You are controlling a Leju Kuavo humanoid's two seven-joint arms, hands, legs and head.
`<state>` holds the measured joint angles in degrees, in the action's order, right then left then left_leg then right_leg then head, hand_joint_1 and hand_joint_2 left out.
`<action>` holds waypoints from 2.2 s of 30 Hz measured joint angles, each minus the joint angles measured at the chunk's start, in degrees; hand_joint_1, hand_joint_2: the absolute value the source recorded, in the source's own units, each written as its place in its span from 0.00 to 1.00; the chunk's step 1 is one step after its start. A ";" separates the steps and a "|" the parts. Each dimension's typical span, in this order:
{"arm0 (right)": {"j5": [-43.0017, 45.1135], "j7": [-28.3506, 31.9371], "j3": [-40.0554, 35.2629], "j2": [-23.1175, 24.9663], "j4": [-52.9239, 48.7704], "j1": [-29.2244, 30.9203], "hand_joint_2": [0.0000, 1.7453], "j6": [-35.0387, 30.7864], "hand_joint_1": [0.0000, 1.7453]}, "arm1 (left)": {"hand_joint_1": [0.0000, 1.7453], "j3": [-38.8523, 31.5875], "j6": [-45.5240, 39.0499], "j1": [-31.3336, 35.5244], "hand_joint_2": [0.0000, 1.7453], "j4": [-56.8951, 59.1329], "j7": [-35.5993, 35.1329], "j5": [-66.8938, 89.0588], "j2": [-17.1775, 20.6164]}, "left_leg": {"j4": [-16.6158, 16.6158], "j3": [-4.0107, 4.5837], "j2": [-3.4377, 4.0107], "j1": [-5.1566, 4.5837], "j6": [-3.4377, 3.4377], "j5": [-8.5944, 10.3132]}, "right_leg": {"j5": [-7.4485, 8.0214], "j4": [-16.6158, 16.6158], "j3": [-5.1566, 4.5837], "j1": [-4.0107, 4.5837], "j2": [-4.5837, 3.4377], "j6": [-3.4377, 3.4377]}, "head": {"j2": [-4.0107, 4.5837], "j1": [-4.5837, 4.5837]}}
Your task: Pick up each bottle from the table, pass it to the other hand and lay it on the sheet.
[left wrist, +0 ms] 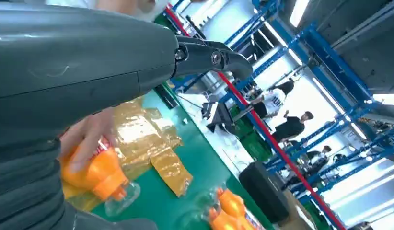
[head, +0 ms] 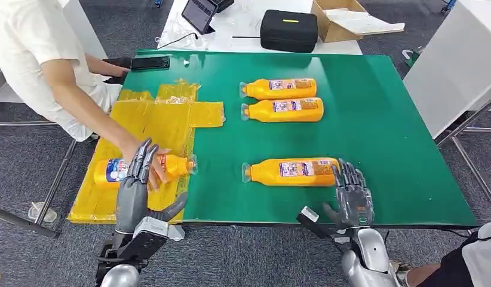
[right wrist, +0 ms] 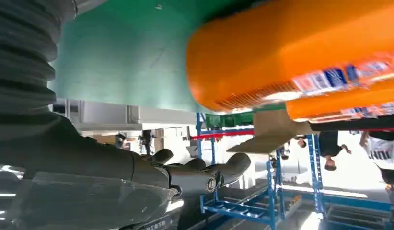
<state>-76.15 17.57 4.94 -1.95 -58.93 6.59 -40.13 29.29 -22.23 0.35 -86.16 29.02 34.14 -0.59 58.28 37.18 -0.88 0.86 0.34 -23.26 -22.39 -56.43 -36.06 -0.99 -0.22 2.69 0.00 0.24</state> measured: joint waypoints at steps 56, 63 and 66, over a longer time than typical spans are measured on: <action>-2.18 -8.44 -8.02 -1.42 32.18 24.95 1.00 10.74 0.01 | 0.00 8.18 5.03 5.83 1.00 7.91 2.10 -10.14 -3.63 | 0.02 -0.38 0.21 -0.02 0.02 0.02 | 0.05 0.02 0.25 -0.02 -0.11 0.01 | 0.00 0.00; -1.40 -9.16 -8.89 -1.85 33.60 26.27 1.00 16.84 1.00 | 0.00 8.59 5.13 6.15 1.00 7.93 2.12 -10.31 -3.74 | 0.02 -0.57 0.25 -0.03 0.03 0.02 | 0.08 0.03 0.42 -0.02 -0.11 -0.01 | 0.00 0.00; 0.09 -8.92 -9.18 -2.47 34.08 27.29 1.00 20.37 1.00 | 0.00 8.72 5.27 6.54 1.00 8.02 2.14 -10.80 -3.74 | 0.02 -0.72 0.26 -0.03 0.04 0.03 | 0.08 0.05 0.54 -0.02 -0.12 -0.02 | 0.00 0.00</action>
<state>-76.06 8.66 -4.24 -4.42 -24.85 33.87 -19.75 38.01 -16.96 6.90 -78.14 31.17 23.34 -4.33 58.30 36.46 -0.62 0.83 0.38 -23.24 -22.30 -56.38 -35.52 -1.00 -0.34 2.67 0.00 0.24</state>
